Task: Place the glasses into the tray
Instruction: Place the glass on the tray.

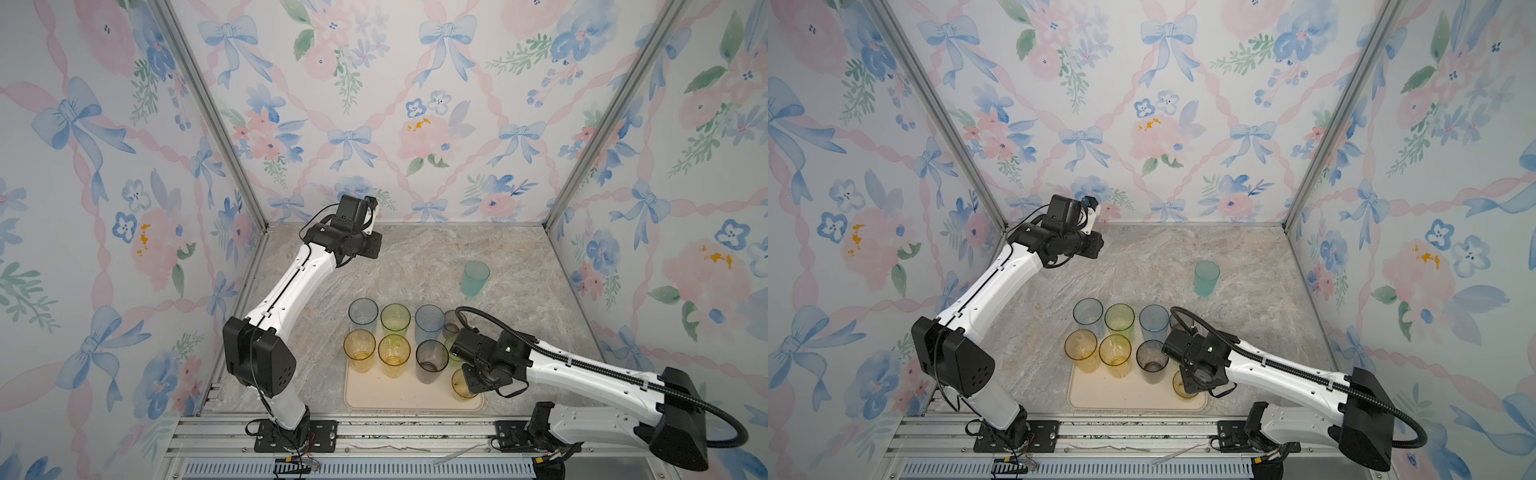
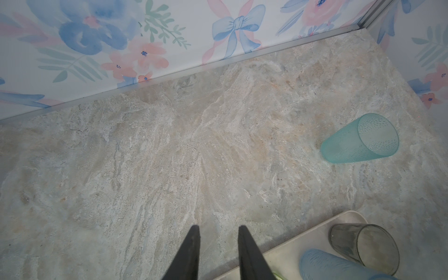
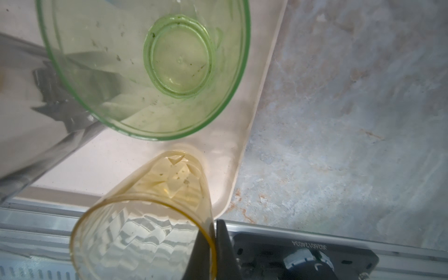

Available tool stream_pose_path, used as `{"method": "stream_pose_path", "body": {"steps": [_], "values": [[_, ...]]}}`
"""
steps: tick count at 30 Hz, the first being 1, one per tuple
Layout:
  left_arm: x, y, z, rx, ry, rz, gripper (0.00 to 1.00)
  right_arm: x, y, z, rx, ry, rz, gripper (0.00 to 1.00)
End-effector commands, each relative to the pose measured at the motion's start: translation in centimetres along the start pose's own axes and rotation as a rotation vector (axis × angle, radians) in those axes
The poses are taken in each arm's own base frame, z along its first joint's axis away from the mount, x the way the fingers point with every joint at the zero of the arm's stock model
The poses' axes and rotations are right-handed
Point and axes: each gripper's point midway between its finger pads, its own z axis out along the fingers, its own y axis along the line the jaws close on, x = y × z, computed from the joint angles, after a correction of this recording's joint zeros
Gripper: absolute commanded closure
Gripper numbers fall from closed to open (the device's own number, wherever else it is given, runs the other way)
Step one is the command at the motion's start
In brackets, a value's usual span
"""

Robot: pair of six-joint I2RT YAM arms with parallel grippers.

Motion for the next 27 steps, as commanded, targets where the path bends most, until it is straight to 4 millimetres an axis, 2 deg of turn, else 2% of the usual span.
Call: {"method": "stream_pose_path", "body": {"steps": [1, 16, 27], "values": [[-0.8, 0.0, -1.4, -0.003, -0.035, 0.011, 0.7, 0.0, 0.9, 0.4, -0.027, -0.003, 0.008, 1.0], [-0.9, 0.4, -1.1, 0.005, -0.033, 0.017, 0.69, 0.1, 0.9, 1.5, 0.0, 0.022, 0.009, 1.0], [-1.4, 0.6, -1.1, 0.016, -0.04, 0.022, 0.69, -0.7, 1.2, 0.4, -0.005, 0.0, 0.012, 0.81]]}}
